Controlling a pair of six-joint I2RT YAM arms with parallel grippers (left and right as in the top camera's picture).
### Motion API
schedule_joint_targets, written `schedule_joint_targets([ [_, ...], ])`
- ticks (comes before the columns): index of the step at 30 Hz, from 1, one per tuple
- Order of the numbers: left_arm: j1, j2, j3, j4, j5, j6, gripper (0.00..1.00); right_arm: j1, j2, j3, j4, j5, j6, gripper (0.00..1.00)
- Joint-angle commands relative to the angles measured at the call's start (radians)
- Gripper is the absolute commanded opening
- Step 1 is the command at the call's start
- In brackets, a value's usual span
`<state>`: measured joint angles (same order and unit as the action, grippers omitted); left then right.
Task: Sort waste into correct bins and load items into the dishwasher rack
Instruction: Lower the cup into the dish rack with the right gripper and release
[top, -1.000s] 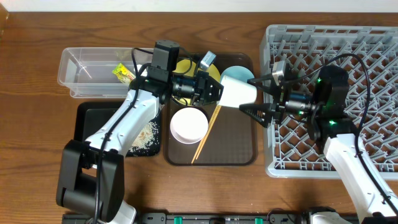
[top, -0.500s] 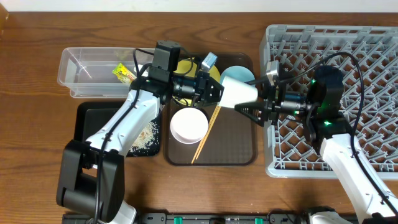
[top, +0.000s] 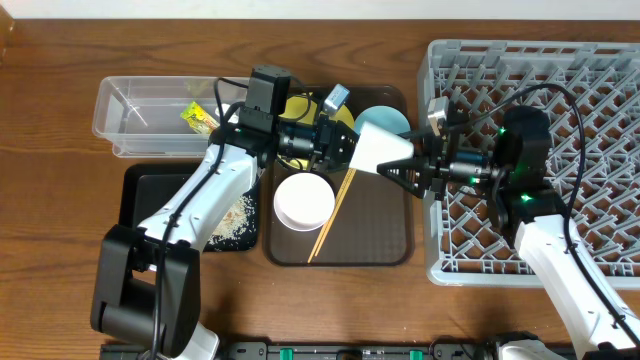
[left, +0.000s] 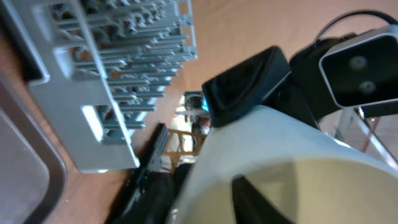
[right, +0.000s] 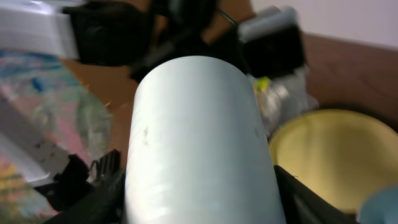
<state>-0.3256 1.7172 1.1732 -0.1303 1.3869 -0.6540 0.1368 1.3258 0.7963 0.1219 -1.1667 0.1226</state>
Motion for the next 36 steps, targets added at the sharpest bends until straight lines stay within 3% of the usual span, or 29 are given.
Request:
schedule_joint_targets([
  [1,0.011,0.003,0.004,-0.051,-0.15,0.123,0.4,0.01,0.001,0.013,-0.075,0.162,-0.017,0.44],
  [6,0.071,-0.007,0.004,-0.255,-0.471,0.264,0.45,-0.025,-0.016,0.017,-0.267,0.363,-0.074,0.38],
  [11,0.156,-0.092,0.004,-0.385,-0.641,0.359,0.48,-0.083,-0.106,0.081,-0.534,0.589,-0.125,0.26],
  [16,0.208,-0.226,0.004,-0.498,-0.78,0.411,0.47,-0.159,-0.19,0.227,-0.817,0.803,-0.124,0.01],
  [22,0.214,-0.354,0.004,-0.626,-1.047,0.414,0.49,-0.238,-0.192,0.377,-1.098,0.975,-0.129,0.01],
  [28,0.214,-0.399,0.004,-0.692,-1.202,0.414,0.52,-0.294,-0.12,0.429,-1.307,1.186,-0.069,0.01],
  [36,0.214,-0.399,0.004,-0.697,-1.209,0.413,0.52,-0.336,0.009,0.429,-1.257,1.213,-0.05,0.01],
])
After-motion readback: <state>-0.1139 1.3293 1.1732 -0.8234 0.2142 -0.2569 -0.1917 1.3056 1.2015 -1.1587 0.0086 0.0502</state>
